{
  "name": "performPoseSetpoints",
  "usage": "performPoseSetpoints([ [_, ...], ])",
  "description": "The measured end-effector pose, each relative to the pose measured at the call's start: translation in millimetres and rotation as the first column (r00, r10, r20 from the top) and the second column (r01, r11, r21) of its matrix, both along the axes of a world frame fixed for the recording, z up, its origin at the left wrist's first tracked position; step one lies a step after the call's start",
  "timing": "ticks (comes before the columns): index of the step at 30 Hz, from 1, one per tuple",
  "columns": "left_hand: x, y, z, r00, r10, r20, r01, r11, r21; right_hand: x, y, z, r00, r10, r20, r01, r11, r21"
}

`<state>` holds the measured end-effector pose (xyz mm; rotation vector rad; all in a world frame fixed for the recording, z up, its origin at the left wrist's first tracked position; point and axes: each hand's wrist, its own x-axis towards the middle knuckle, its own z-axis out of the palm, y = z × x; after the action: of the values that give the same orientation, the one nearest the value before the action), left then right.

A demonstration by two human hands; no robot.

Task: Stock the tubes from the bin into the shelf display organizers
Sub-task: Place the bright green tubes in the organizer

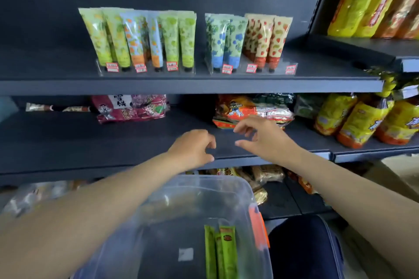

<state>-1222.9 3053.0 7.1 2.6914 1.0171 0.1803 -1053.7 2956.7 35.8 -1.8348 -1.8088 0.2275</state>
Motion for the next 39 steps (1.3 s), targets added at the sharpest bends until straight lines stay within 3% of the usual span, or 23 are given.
performPoseSetpoints([
  [5, -21, 0, -101, 0.989, 0.106, -0.107, -0.127, 0.968, -0.216, -30, 0, -96, 0.991, -0.047, -0.124, 0.018, 0.974, -0.227],
  [9, -36, -1, -176, 0.975, 0.092, -0.204, -0.158, 0.928, -0.338, -51, 0, -177, 1.000, 0.025, -0.006, -0.025, 0.854, -0.520],
  [17, -45, -14, -280, 0.971, 0.114, -0.210, -0.217, 0.786, -0.578, -62, -10, -258, 0.964, 0.156, 0.215, 0.054, 0.678, -0.733],
  [26, -33, -10, -316, 0.980, -0.156, -0.124, 0.062, 0.831, -0.553, -54, -2, -283, 0.972, 0.071, 0.223, 0.138, 0.594, -0.793],
  [33, -15, -4, -322, 0.973, -0.222, -0.069, 0.154, 0.839, -0.521, -46, 10, -293, 0.981, 0.018, 0.191, 0.149, 0.560, -0.815],
  [39, -24, 2, -315, 0.943, -0.320, -0.093, 0.227, 0.821, -0.524, -45, 16, -294, 0.981, 0.084, 0.172, 0.115, 0.460, -0.880],
])
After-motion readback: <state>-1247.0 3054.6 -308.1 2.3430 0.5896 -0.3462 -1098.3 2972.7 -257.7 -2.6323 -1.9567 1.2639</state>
